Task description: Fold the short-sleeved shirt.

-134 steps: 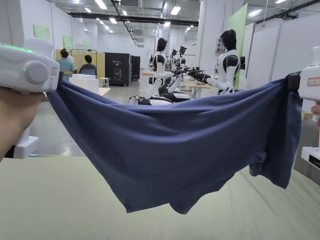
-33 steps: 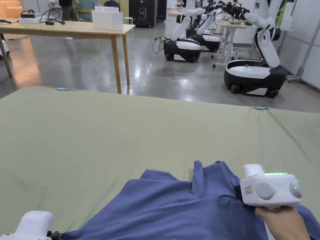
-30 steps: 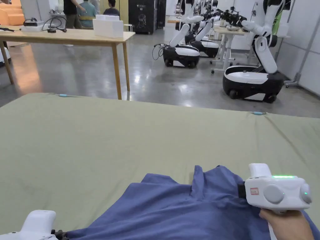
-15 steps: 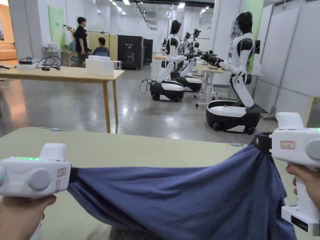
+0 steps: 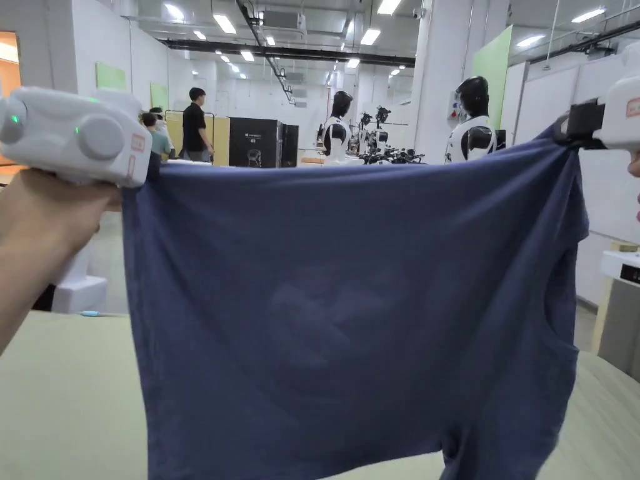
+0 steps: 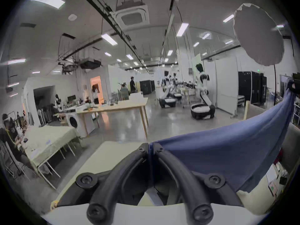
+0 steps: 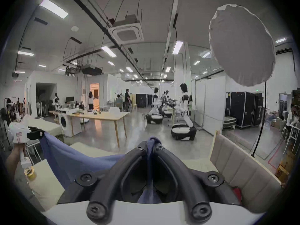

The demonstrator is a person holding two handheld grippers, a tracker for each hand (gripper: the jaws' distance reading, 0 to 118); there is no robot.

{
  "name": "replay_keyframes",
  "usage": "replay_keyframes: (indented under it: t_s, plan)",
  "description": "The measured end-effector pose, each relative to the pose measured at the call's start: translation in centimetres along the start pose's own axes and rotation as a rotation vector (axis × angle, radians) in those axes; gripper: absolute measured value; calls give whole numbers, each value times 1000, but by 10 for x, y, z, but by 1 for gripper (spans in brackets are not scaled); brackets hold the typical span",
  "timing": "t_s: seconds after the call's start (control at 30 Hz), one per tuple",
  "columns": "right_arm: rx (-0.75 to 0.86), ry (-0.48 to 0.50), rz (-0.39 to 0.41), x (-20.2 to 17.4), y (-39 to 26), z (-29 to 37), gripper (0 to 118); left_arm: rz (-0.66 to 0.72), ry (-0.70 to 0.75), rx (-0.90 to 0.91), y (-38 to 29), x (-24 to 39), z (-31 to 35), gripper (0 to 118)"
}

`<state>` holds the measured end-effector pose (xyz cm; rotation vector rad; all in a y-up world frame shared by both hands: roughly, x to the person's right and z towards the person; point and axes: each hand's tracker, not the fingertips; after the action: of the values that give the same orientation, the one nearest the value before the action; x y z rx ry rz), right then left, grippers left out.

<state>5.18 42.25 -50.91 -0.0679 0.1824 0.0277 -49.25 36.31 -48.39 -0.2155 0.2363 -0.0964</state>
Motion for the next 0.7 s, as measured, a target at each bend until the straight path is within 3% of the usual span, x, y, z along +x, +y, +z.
replay_keyframes:
  t_s: [0.13,0.3,0.5,0.7]
  plan:
    - [49,0,-28,9,21,-8,7,-41,18,53,35,1,7,2]
    - [45,7,-53,18,10,-22,7,-62,27,73,31,6,7,2]
    - [-59,-20,-41,24,-78,-52,7,-47,-2,-20,-48,17,-45,2]
    - [-96,-55,-71,29,-161,-51,7,30,-37,-95,-144,42,-55,2]
